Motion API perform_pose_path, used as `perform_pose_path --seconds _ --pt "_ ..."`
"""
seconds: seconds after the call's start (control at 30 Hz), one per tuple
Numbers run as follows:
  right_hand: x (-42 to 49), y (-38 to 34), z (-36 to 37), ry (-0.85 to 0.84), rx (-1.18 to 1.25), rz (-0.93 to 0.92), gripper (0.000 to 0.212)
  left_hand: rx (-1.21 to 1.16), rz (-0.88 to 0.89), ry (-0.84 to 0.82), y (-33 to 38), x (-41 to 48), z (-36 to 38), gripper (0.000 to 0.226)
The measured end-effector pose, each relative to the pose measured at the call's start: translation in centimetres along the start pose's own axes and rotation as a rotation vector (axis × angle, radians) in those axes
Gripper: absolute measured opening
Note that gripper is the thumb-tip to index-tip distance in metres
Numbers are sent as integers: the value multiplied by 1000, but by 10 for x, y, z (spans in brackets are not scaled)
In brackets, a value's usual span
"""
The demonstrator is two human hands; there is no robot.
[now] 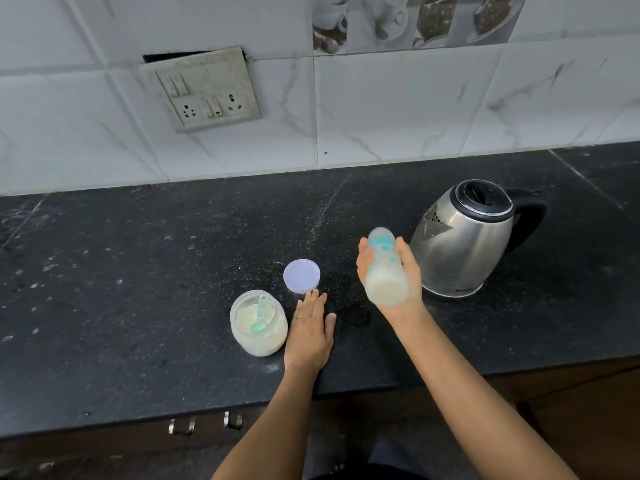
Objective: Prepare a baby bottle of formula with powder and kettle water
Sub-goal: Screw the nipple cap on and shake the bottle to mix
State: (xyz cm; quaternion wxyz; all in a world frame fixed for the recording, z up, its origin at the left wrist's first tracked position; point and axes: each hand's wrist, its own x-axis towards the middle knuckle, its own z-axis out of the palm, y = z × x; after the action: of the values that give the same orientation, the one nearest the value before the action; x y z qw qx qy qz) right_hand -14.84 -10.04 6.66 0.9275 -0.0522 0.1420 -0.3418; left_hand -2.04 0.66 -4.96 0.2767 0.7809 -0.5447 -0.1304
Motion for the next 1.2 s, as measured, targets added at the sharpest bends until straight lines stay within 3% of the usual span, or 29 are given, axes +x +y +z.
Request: perform_pose_path --seconds 0.07,0.2,0.33,0.4,0.47,0.63,0.7,0.77,0.9,1.03,1.1,1.2 --pt "2 -2 -10 36 87 11 74 -1 -1 -6 0 1 0 47" --pt "-5 0 -8 65 -102 -6 70 -2 2 -2 0 0 0 47" --pt "-6 5 -9 58 355 -28 55 8 0 -7 -1 0 0 48" --pt "-10 8 -3 4 209 83 57 8 -3 -7 -2 0 1 48" --pt "-12 4 0 -20 -9 40 64 9 -3 -8 -2 0 2 48" --pt "-4 -2 5 22 174 -85 86 14 -12 -20 -3 1 3 48" --pt "-7 -2 4 -45 -17 6 73 12 -11 -16 -3 1 3 48" --pt "-9 -3 9 -65 -178 -22 62 11 -10 -17 -3 1 3 47" --pt "-7 -2 11 46 101 -116 56 15 -7 -17 -3 1 2 47" --pt "-7 0 5 1 -132 -29 65 10 -9 -19 -3 0 2 48" --pt "-6 1 6 9 -10 -31 72 11 -10 -22 -3 0 3 48" --pt "-7 0 -3 51 99 -33 57 13 -16 -33 -3 1 2 48"
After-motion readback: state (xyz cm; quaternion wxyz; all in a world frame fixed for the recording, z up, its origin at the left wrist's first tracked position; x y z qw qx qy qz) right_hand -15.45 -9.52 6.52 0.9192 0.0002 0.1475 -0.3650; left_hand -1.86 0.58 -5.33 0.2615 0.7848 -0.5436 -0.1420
